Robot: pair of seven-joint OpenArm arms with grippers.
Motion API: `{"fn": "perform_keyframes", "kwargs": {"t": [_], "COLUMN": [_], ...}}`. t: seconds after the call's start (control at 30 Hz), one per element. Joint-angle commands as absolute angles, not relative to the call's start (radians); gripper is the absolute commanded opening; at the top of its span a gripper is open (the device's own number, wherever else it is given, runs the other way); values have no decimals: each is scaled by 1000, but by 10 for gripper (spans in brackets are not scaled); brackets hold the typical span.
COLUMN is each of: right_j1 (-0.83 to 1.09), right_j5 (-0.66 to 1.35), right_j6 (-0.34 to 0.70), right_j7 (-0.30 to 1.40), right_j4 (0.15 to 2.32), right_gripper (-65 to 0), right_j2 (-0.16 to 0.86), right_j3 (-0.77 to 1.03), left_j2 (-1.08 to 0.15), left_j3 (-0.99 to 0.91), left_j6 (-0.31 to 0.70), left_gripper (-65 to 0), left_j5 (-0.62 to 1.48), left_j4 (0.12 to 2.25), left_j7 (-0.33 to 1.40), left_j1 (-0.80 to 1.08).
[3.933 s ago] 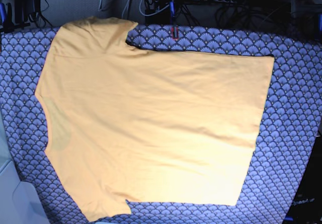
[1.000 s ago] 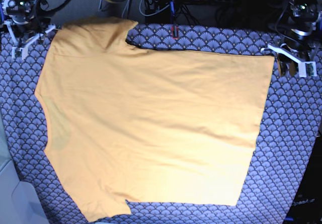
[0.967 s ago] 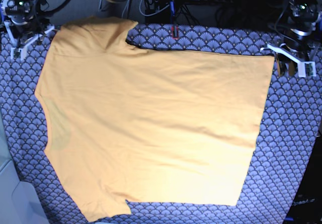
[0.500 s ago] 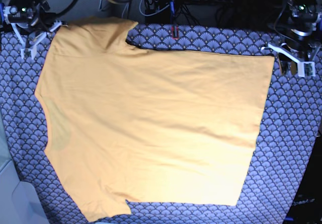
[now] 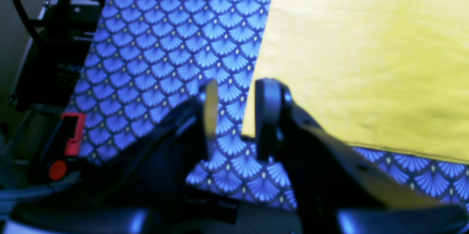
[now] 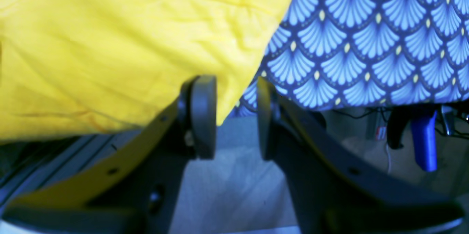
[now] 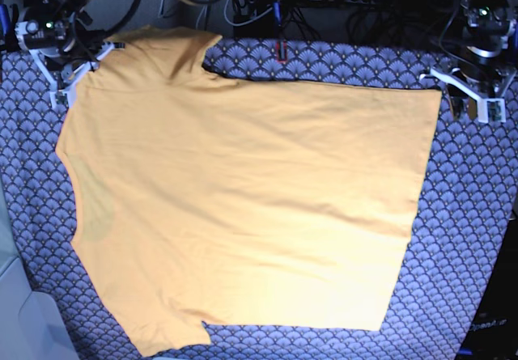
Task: Fold the T-shirt properly
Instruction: 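Close both grippers on the shirt's shoulder edges at the collar side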
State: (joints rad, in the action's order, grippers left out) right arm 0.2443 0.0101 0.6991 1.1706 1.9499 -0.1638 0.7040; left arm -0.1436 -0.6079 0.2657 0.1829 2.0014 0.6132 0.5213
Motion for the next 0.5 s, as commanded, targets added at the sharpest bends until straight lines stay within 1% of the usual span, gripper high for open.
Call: {"fn": "perform_keyframes", "kwargs": {"t": [0.0,0.47], "right_j1": [231,219], "right_j5": [31,33], "right_j6": [698,698], "right_j7": [1165,1158], "right_j4": [1963,1926], "right_gripper": [-449,-449], "right_j2": [-157,-157], "right_j3": [707,710], "left_j2": [-153,-153], "left_j3": [-616,-616], "left_j6": [263,263], "left_gripper": [-477,-477], "left_j5": [182,182], "left_j4": [2015,2015], "left_j7": [590,590], "left_j1": [526,532]}}
